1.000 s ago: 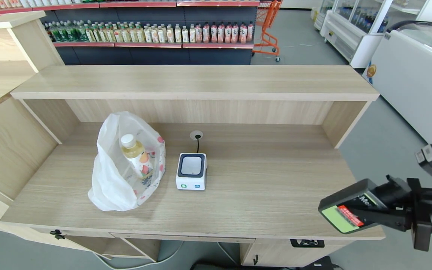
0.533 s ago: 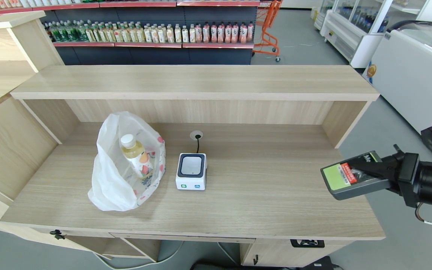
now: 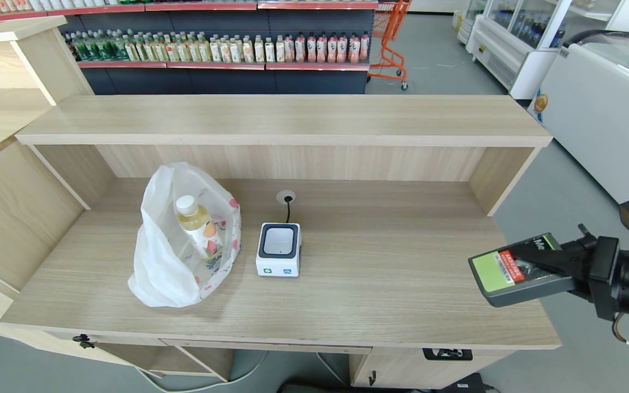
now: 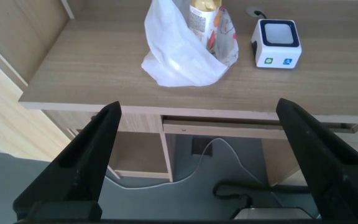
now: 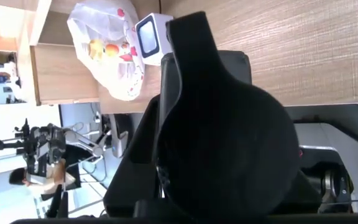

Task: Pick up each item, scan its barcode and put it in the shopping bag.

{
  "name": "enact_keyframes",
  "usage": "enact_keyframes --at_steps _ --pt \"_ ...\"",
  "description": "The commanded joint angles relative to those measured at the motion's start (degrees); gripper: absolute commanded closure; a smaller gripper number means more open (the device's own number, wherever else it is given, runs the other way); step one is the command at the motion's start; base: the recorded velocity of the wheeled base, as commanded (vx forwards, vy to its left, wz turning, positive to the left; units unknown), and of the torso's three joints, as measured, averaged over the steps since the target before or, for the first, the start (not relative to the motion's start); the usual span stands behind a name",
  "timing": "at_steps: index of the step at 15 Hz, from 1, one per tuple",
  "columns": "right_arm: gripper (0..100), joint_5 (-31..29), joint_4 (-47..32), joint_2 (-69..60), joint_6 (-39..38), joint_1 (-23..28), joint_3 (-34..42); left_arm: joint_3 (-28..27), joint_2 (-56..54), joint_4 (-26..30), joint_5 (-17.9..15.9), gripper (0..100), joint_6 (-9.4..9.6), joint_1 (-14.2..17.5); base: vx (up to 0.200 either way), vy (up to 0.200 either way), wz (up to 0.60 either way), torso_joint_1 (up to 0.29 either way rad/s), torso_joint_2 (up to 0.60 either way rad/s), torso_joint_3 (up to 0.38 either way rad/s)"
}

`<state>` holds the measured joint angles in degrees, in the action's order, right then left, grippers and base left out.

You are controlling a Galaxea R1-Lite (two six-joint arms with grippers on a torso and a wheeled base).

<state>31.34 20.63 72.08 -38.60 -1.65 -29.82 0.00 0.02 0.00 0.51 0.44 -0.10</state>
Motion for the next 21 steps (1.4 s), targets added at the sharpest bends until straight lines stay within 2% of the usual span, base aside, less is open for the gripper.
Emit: enact_keyframes --at_steps 1,3,13,21 --pt "100 0.0 -1.1 -1.6 0.0 0.0 0.1 0.0 0.0 0.0 0.0 0 0.00 0.0 0.000 0.000 0.00 0.000 0.00 0.000" --pt "100 0.0 -1.5 -2.1 0.0 0.0 0.0 0.0 0.0 0.0 0.0 0 0.09 0.1 0.000 0.000 0.00 0.000 0.00 0.000" --pt "100 0.0 -1.4 -1.6 0.0 0.1 -1.0 0.0 0.0 0.0 0.0 0 0.09 0.0 0.200 0.200 0.00 0.001 0.00 0.004" --pt "100 -0.1 -1.6 -2.6 0.7 -3.1 1.7 0.0 0.0 0.0 0.0 0 0.00 0.1 0.000 0.000 0.00 0.000 0.00 0.000"
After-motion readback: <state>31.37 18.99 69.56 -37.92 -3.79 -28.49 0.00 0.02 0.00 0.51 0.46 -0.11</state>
